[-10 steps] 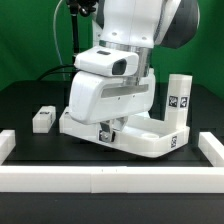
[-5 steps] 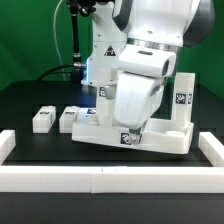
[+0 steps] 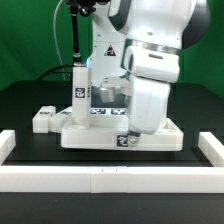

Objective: Assemble desk

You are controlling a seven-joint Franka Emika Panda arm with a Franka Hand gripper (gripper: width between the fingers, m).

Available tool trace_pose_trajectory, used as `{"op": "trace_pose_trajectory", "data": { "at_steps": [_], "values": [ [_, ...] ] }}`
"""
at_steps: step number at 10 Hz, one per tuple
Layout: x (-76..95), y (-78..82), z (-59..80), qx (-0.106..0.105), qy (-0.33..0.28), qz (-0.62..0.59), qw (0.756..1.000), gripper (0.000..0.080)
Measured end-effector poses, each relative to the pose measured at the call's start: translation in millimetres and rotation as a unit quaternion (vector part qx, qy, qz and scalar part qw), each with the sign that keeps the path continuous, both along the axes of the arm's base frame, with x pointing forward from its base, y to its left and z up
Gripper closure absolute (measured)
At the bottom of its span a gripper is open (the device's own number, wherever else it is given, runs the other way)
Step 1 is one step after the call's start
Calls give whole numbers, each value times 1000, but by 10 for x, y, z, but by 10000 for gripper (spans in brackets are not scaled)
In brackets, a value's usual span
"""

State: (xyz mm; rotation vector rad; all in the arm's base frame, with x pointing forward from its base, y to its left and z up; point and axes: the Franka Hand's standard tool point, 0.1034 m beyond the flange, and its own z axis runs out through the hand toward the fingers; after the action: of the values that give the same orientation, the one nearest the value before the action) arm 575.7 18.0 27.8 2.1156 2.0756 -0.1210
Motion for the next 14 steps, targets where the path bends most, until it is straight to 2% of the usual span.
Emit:
{"op": "trace_pose_trajectory", "data": {
  "at_steps": [3,4,8,11,14],
  "values": [
    [231,195,-21,0,2,-18,1000,738],
    [316,206,-1,-1,1,-16,1000,738],
    [302,192,-30,-1,4,-25,1000,738],
    [548,249,11,-2,-8,-30,1000,738],
    [664,261,10,-4,-12,-29,1000,738]
  ]
}}
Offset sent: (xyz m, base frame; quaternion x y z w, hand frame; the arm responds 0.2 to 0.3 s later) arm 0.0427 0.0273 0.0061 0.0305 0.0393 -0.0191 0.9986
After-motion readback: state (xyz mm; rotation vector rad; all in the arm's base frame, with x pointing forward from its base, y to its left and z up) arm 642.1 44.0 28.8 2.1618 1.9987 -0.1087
